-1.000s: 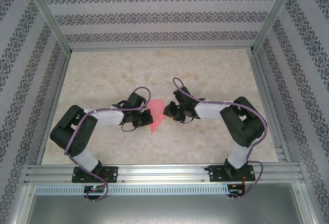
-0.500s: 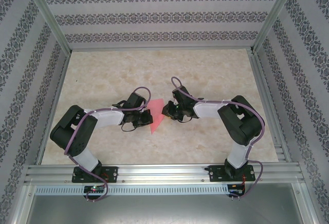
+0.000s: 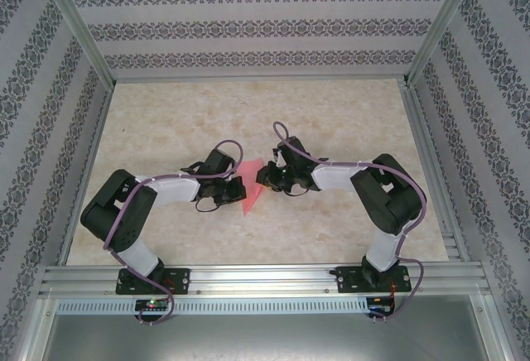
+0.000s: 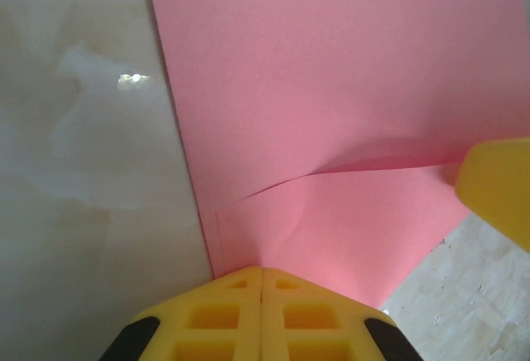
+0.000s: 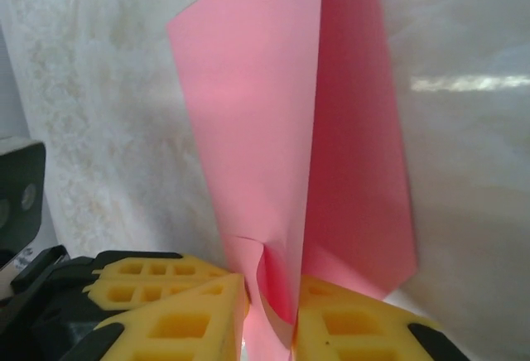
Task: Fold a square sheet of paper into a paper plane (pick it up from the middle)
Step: Fourth fold the wing at the center of the table.
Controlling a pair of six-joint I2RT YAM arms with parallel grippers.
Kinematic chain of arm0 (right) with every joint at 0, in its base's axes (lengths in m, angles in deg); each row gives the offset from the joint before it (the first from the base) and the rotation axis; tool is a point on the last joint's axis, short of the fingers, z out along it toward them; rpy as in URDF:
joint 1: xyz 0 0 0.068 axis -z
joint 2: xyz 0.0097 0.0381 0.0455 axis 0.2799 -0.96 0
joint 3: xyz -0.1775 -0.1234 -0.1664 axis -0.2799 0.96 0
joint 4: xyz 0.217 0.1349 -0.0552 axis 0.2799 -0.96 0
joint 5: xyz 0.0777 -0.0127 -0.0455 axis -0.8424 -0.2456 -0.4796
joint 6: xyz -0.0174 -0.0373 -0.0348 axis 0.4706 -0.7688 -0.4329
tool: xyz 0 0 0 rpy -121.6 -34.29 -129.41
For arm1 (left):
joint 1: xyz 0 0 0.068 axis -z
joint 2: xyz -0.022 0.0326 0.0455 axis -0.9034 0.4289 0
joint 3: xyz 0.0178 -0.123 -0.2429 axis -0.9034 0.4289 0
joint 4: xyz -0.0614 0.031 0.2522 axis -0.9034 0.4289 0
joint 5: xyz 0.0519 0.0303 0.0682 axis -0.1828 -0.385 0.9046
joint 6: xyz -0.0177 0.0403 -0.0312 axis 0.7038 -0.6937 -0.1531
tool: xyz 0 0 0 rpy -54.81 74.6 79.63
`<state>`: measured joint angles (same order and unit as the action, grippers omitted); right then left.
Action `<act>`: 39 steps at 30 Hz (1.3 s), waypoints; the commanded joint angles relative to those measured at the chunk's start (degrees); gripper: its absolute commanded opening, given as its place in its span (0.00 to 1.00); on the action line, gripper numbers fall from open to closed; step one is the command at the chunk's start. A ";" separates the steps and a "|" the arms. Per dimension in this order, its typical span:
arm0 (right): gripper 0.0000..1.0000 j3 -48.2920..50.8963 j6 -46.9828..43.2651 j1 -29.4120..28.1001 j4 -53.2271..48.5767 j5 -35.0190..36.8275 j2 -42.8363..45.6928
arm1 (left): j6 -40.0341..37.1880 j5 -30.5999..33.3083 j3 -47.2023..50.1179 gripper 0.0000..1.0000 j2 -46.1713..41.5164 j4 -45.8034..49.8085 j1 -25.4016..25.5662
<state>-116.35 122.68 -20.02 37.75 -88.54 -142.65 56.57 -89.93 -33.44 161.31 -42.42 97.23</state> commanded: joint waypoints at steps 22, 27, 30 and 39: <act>0.01 -1.15 -3.74 -0.26 -14.93 22.74 22.26 | -8.53 9.85 -7.67 0.76 -21.48 15.72 -1.12; 0.02 -2.39 1.48 -0.73 -18.96 29.01 27.12 | -13.95 11.42 -7.35 0.89 -27.69 13.96 -1.13; 0.03 -2.82 6.18 -1.95 -20.03 30.84 26.71 | -18.06 8.34 -5.81 0.93 -29.43 9.80 -1.05; 0.02 -2.39 18.46 -4.41 -13.59 30.22 17.00 | -29.95 8.26 0.17 0.91 -25.72 -4.25 2.57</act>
<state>-117.99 135.54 -24.52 20.96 -59.40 -123.66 33.81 -82.36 -34.01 133.90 -40.19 98.34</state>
